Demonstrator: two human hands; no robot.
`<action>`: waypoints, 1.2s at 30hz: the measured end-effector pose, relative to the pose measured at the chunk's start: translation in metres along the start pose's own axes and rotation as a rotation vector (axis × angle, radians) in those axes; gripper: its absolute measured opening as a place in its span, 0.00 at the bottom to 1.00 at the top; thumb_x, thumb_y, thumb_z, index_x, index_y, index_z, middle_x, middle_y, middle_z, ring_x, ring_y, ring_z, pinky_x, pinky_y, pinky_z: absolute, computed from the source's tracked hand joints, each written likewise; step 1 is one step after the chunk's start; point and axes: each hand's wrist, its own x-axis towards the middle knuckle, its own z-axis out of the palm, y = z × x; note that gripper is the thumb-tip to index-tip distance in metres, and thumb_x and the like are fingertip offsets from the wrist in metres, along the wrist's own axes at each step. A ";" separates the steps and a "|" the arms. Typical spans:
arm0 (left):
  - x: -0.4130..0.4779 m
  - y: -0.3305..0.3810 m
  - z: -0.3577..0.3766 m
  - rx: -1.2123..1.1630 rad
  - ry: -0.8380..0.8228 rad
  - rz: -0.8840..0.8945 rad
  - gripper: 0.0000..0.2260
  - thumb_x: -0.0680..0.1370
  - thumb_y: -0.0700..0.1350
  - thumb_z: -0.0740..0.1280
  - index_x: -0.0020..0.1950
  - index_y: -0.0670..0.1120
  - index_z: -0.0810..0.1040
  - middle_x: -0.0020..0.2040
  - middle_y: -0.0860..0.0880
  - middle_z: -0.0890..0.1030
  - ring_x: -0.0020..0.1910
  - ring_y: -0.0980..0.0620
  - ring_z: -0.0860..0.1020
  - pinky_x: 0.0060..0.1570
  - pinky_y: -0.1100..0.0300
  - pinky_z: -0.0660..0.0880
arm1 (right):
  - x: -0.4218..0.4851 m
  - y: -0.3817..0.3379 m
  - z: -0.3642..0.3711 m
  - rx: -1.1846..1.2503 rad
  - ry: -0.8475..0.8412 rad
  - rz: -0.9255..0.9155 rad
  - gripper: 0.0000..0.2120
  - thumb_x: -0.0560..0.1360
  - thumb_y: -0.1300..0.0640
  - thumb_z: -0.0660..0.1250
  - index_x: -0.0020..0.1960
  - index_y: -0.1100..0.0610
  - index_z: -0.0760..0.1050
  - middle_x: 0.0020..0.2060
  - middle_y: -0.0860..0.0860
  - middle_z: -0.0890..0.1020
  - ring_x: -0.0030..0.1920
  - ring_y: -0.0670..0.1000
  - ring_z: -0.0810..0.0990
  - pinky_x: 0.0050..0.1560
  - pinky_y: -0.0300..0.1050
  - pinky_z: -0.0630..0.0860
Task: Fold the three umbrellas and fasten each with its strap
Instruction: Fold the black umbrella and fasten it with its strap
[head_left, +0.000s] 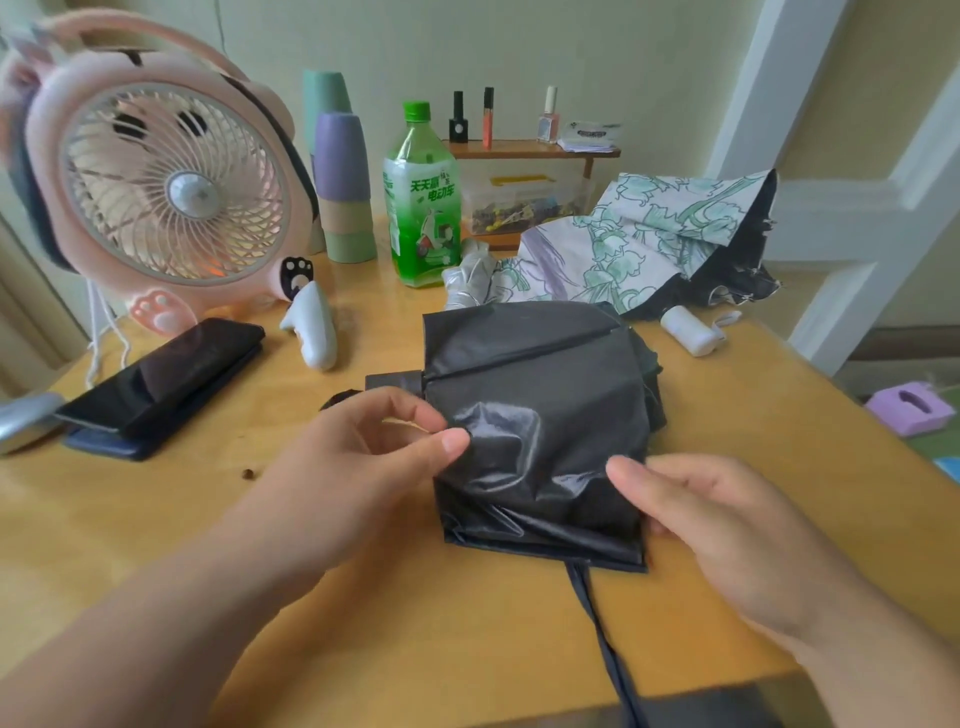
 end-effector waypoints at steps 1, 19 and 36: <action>-0.001 0.000 0.004 0.051 0.027 -0.003 0.20 0.66 0.66 0.77 0.46 0.53 0.83 0.42 0.50 0.86 0.40 0.50 0.79 0.47 0.49 0.74 | 0.000 0.000 0.003 -0.039 0.095 0.039 0.37 0.74 0.31 0.68 0.35 0.65 0.62 0.33 0.60 0.60 0.36 0.54 0.63 0.40 0.45 0.65; -0.017 -0.004 0.003 -0.064 -0.147 0.065 0.19 0.65 0.54 0.80 0.50 0.53 0.76 0.41 0.49 0.81 0.39 0.50 0.75 0.44 0.54 0.70 | -0.003 0.004 0.007 0.497 0.208 0.038 0.29 0.61 0.50 0.85 0.52 0.57 0.72 0.46 0.59 0.85 0.53 0.58 0.84 0.60 0.53 0.74; -0.014 0.008 0.009 0.749 -0.081 0.030 0.09 0.78 0.57 0.70 0.41 0.56 0.83 0.39 0.59 0.81 0.38 0.61 0.77 0.36 0.69 0.71 | -0.021 -0.006 0.015 -0.237 0.224 0.056 0.07 0.74 0.57 0.77 0.46 0.45 0.85 0.27 0.44 0.76 0.28 0.41 0.72 0.32 0.30 0.70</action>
